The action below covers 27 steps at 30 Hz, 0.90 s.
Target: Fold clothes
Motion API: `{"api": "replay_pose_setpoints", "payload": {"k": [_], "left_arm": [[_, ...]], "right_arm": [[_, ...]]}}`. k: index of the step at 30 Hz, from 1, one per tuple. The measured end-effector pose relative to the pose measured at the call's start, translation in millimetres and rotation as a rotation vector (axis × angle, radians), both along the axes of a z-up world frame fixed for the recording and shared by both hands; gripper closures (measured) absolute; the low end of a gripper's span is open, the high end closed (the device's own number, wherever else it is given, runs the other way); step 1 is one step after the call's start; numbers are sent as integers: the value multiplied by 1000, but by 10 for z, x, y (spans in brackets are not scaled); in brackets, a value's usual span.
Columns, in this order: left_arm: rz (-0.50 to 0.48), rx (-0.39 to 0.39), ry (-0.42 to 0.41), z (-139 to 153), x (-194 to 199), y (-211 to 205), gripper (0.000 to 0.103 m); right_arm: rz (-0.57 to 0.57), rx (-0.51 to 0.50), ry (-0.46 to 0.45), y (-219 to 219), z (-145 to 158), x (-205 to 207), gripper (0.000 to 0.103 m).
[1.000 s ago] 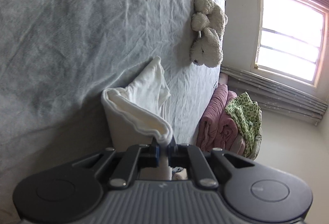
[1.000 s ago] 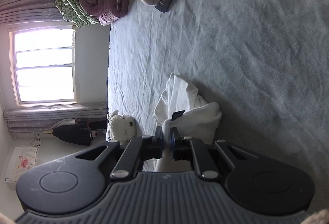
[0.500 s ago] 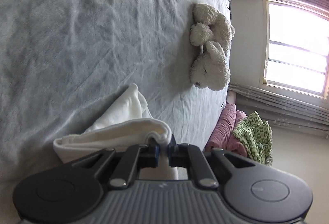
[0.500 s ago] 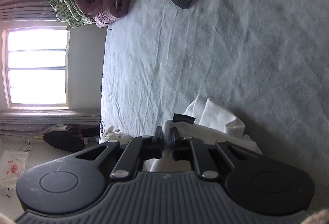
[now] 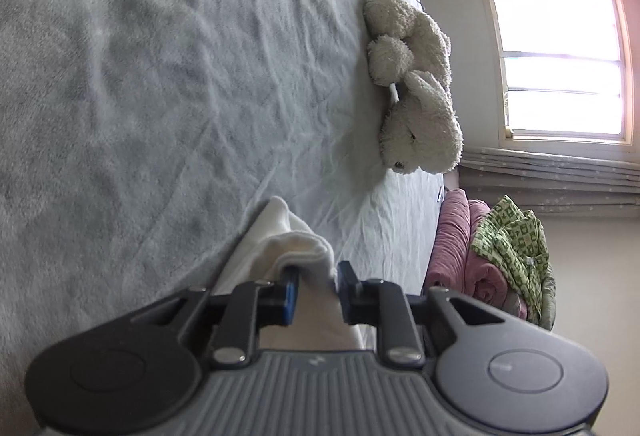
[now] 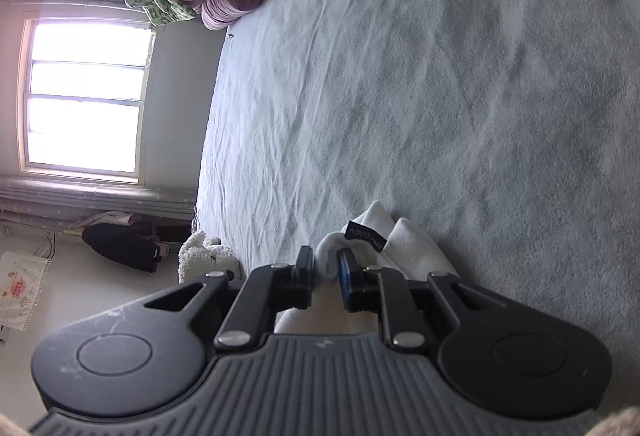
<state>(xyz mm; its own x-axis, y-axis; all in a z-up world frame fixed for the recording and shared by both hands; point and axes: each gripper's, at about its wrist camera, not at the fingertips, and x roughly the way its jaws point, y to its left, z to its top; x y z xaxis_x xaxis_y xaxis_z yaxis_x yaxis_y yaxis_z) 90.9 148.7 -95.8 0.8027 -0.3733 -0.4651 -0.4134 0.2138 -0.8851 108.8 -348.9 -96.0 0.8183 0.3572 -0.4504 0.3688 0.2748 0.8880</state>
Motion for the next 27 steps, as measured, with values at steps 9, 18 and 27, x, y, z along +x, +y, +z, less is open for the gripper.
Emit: {"api": "replay_pose_setpoints", "payload": {"k": [9, 18, 27], "left_arm": [[-13, 175, -45, 249, 22, -15, 60], [-21, 215, -24, 212, 79, 15, 59], [-51, 261, -28, 247, 125, -29, 56]], "right_arm": [[11, -48, -43, -29, 108, -70, 68], [14, -94, -39, -10, 121, -34, 68], [15, -101, -29, -15, 94, -36, 67]]}}
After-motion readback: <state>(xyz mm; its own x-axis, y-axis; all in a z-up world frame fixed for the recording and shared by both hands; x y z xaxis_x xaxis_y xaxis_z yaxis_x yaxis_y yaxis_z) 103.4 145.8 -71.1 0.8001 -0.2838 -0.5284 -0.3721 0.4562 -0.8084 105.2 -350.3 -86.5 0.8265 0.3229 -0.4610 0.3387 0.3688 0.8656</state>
